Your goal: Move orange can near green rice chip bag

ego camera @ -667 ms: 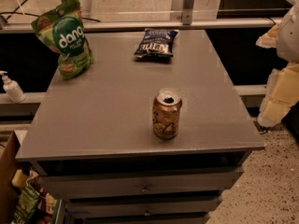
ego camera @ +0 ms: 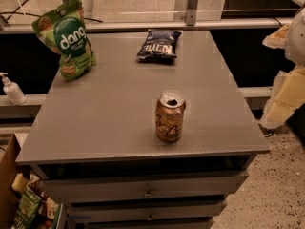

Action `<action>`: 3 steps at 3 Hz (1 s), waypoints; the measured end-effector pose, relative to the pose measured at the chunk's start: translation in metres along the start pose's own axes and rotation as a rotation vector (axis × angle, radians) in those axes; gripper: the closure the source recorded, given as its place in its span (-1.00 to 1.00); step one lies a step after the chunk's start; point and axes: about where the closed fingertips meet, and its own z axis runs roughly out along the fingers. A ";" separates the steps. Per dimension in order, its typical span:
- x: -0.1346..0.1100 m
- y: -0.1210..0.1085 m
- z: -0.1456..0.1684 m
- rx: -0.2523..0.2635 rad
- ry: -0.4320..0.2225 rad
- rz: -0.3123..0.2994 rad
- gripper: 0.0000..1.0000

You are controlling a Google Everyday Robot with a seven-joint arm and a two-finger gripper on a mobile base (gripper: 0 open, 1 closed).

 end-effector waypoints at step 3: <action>0.004 0.005 0.044 -0.094 -0.371 0.175 -1.00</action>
Offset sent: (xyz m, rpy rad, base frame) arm 0.0126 -0.0010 -0.0464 0.4677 0.0262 -0.0739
